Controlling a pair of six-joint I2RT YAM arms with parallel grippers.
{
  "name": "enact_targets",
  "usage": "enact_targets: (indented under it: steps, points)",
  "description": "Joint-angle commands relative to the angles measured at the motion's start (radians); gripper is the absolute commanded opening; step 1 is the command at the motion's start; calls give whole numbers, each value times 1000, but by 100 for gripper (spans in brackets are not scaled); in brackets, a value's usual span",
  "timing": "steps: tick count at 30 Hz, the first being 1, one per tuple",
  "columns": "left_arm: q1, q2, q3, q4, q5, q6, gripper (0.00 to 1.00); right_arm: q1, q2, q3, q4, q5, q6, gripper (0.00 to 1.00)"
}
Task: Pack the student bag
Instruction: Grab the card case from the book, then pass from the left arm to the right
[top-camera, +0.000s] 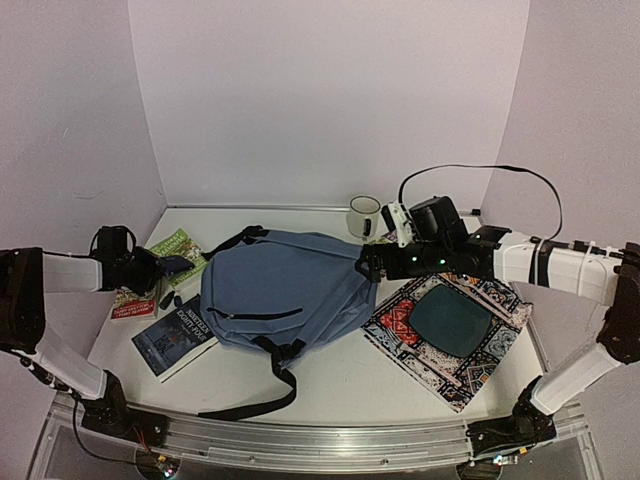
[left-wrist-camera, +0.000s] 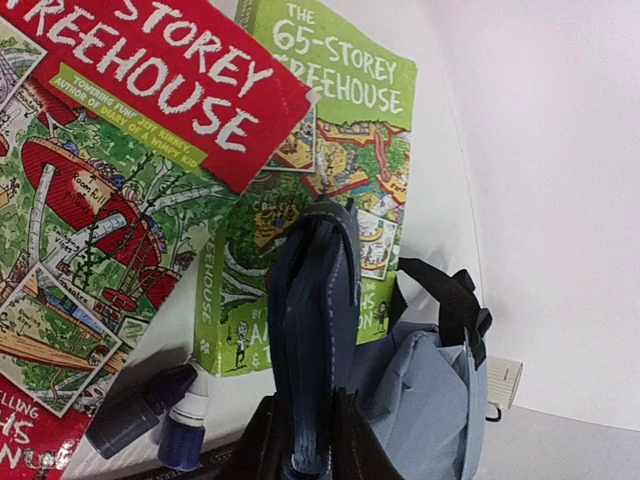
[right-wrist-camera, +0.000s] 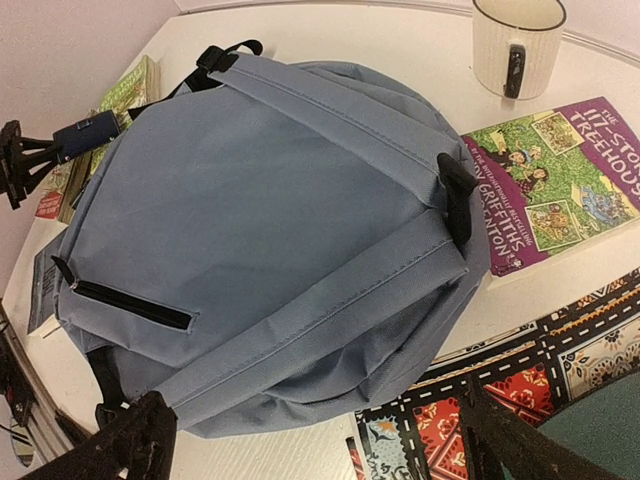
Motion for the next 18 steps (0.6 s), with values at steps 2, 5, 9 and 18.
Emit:
enact_targets:
  steps: [2,5,9,18]
  points:
    - [5,-100,25,-30,45,25,8,-2,-5,48,46,-46,27,98]
    - [5,-141,24,-40,81,23,4,-1,9,49,95,-93,72,98]
    - [5,-186,13,-52,126,8,0,9,36,54,152,-137,114,98]
    - [-72,-243,33,-38,283,-17,0,80,126,93,273,-190,237,98]
